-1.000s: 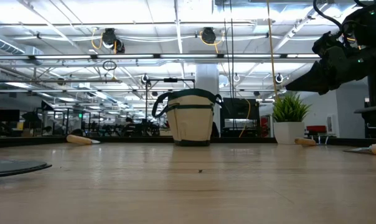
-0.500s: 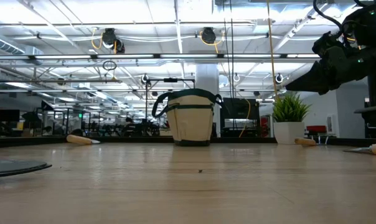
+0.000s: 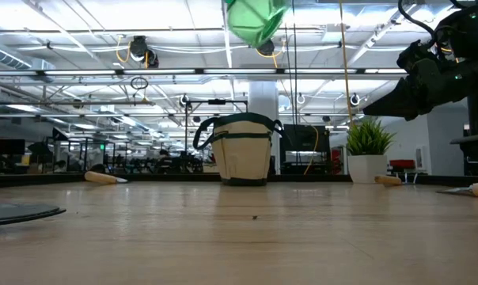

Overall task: Pick & Place Garden tools in Gardening bag
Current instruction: Put the green spray bottle into the gardening bag

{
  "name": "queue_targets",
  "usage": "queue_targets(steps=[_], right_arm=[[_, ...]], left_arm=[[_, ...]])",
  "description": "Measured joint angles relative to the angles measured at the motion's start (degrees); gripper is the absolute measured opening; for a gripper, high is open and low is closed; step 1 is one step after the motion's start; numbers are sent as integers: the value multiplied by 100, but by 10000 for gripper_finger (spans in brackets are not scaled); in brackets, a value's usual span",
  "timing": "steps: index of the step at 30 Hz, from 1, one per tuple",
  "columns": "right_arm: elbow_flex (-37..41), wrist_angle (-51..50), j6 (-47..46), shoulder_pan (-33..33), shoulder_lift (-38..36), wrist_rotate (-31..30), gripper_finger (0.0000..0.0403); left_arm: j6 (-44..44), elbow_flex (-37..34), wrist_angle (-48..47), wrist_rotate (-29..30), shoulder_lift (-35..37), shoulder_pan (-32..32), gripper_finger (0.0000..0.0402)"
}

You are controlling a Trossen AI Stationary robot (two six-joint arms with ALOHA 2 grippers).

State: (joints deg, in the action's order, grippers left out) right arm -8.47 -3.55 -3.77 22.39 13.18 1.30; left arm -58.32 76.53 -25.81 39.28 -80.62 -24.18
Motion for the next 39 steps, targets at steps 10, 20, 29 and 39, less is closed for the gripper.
queue_targets(steps=[10,20,29,39], right_arm=[[0,1,0,0,1,0,0],[0,0,0,0,0,0,0],[0,0,0,0,1,0,0],[0,0,15,0,0,0,0]], left_arm=[[-936,0,-125,817,0,659,53],[-909,0,-61,1034,0,1702,53],[121,0,751,982,0,2437,53],[1393,0,1146,233,0,3002,53]])
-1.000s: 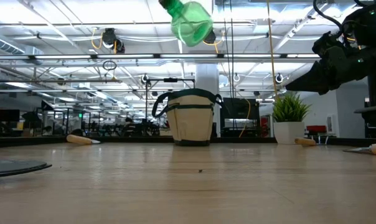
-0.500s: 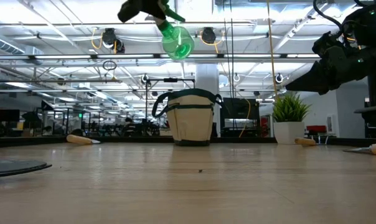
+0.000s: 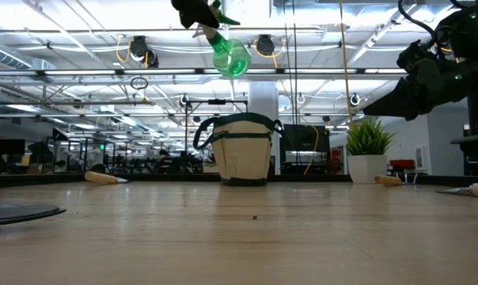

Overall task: Pick & Place Garden tools in Gardening bag
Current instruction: Put the green spray bottle into the gardening bag

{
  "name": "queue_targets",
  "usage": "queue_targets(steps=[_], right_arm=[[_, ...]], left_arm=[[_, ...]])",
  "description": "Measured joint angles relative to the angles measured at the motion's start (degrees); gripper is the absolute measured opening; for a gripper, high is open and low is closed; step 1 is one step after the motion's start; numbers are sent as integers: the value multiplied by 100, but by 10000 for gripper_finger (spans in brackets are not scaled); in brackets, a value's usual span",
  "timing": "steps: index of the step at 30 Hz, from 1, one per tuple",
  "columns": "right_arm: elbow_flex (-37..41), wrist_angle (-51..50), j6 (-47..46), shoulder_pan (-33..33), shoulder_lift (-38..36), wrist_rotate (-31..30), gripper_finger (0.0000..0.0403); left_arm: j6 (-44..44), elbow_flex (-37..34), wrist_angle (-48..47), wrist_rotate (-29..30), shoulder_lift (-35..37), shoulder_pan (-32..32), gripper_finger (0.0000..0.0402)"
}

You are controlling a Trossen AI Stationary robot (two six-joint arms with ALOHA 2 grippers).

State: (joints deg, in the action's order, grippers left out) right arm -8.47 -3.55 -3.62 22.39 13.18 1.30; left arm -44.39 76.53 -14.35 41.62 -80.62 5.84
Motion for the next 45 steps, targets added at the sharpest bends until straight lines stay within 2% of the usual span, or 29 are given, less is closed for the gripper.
queue_targets(steps=[9,18,25,27,35,45], right_arm=[[0,2,2,0,-2,-2,0],[0,0,2,0,1,-2,0],[0,0,26,0,1,-4,0],[0,0,26,0,3,-4,0],[2,-6,26,0,45,-7,0],[2,-23,26,0,90,-3,0]], left_arm=[[1136,409,-333,-515,0,473,53],[1785,1132,-1141,-911,-112,757,53],[2000,1758,-1494,-1079,-505,883,53],[2081,1930,-1928,-1117,-636,947,53],[2361,2916,-2740,-1544,-1283,1078,53],[2915,3897,-3309,-2330,-1937,1274,53]])
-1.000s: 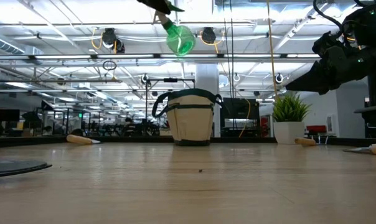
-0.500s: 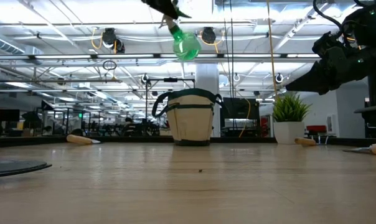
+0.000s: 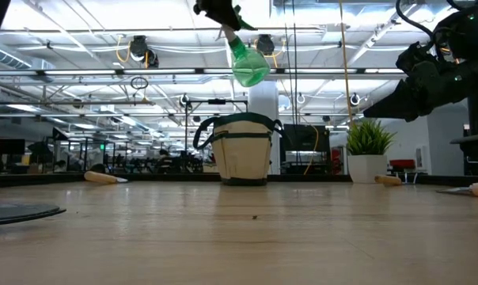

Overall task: Pick & Place Garden tools in Gardening bag
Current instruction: Put the green spray bottle into the gardening bag

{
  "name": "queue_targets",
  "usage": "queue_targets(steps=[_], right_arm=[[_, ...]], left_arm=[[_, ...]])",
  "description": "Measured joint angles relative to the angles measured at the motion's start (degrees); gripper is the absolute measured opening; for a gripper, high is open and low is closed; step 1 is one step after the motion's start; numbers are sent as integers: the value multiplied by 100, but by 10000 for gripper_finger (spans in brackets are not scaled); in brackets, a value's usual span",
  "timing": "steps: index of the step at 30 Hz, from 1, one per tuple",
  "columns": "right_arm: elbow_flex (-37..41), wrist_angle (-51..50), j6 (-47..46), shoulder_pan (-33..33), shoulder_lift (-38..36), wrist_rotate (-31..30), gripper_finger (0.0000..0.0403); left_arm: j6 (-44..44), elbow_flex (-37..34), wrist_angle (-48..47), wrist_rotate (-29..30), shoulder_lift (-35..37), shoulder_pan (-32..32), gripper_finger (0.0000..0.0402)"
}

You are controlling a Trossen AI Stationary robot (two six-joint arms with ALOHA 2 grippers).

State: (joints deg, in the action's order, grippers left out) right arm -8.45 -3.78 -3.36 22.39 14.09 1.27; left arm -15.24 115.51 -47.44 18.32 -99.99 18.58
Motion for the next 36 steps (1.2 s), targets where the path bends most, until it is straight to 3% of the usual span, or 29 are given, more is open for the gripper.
queue_targets(steps=[6,18,36], right_arm=[[0,7,0,0,13,1,0],[0,-12,0,0,74,1,0],[0,-1,21,0,79,1,0]], left_arm=[[261,330,-347,-257,-302,121,53],[726,352,-890,-949,-475,389,53],[957,321,-1384,-1518,-1087,265,53]])
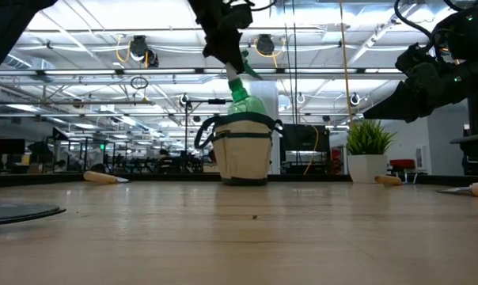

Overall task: Pick & Place Garden tools in Gardening bag
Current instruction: Put the green spray bottle into the gardening bag

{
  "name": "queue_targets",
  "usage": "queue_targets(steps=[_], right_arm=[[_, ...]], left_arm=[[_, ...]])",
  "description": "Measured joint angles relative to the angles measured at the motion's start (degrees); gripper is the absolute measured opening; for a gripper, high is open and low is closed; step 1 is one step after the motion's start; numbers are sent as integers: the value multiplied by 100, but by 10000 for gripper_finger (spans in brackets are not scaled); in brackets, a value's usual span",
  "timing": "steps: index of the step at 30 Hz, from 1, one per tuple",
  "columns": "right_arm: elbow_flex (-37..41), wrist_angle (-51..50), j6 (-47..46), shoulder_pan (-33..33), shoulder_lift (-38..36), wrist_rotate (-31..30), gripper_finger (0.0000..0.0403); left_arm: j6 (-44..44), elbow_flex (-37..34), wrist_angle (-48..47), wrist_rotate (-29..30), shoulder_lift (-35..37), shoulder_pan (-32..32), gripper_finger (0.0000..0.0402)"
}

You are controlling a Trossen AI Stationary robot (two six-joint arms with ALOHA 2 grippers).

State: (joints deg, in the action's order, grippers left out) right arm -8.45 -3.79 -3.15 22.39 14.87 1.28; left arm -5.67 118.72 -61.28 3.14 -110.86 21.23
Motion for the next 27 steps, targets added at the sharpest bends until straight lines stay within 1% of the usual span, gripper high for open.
queue_targets(steps=[13,16,27], right_arm=[[0,-132,-1,0,0,0,0],[0,-131,-1,0,0,2,0],[0,-127,-1,0,3,2,0]], left_arm=[[-17,-2,-259,-52,-213,0,53],[-15,-2,-308,-177,-243,0,53],[-132,-2,-444,-232,-488,11,53]])
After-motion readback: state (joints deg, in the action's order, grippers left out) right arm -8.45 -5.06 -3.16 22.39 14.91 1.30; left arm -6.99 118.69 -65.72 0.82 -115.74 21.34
